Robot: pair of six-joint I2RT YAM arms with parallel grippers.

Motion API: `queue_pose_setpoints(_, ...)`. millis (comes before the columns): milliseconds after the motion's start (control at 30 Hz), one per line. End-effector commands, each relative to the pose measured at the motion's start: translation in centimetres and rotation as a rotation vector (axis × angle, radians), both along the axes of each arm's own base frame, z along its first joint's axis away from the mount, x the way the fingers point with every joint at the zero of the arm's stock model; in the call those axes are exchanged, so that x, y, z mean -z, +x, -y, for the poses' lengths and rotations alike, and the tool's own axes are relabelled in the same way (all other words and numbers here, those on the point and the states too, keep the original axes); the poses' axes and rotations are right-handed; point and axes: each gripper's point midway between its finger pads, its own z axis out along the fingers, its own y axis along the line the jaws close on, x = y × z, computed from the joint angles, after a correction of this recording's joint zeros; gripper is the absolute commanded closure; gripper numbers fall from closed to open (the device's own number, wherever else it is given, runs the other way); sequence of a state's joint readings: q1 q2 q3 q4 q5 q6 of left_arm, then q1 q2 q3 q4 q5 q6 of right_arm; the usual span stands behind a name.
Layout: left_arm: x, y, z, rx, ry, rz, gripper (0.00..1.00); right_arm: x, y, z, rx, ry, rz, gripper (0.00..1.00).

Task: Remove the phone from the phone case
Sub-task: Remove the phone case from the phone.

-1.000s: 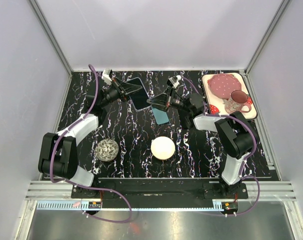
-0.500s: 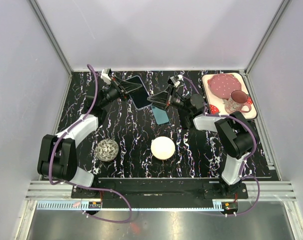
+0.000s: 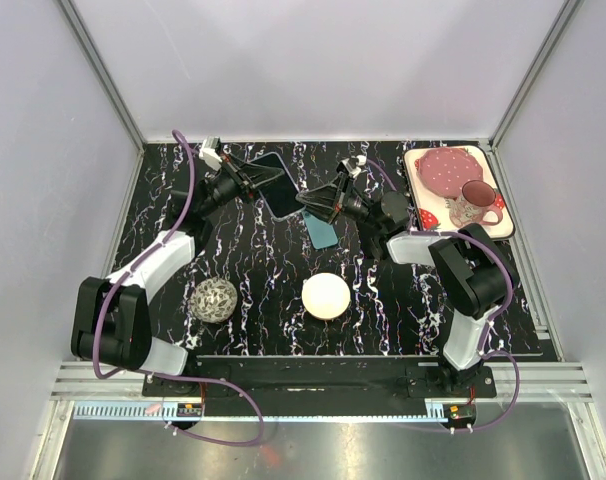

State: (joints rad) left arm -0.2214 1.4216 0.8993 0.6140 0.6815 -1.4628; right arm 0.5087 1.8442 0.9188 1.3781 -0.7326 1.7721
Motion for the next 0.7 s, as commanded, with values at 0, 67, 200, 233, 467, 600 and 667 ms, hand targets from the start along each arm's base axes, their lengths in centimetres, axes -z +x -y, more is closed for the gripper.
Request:
queue_pose_setpoints(0,-9.3,-2.5,-0.7,-0.001,-0.098,0.237,1.00,-2.1,-1.0,1.0,0.023,0.071,0.083,0.77)
queue_pose_setpoints(67,-9.4,-2.6,-0.8,-0.006,-0.094,0.239,1.00,-2.2,-1.1,1.1,0.019,0.071,0.082,0.63)
queue_pose_setpoints(200,-9.5,-2.4,-0.9,-0.018,-0.087,0.242,1.00,-2.0,-1.2,1.1,0.021,0.069,0.078,0.50)
queue_pose_setpoints(233,-9.6,-2.4,-1.0,-0.022,-0.087,0.244,1.00,-1.9,-1.2,1.2,0.025,0.068,0.075,0.50)
queue_pose_setpoints(467,-9.6,-2.3,-1.1,-0.032,-0.076,0.245,1.00,-2.1,-1.5,1.2,0.016,0.070,0.081,0.59)
queue_pose_setpoints(600,-9.4,-2.1,-1.1,-0.038,-0.072,0.239,1.00,-2.4,-1.9,0.9,0.009,0.069,0.091,0.57)
queue_pose_setpoints(667,-9.2,-2.0,-1.2,-0.047,-0.072,0.236,1.00,-2.2,-2.1,0.8,0.007,0.058,0.086,0.57)
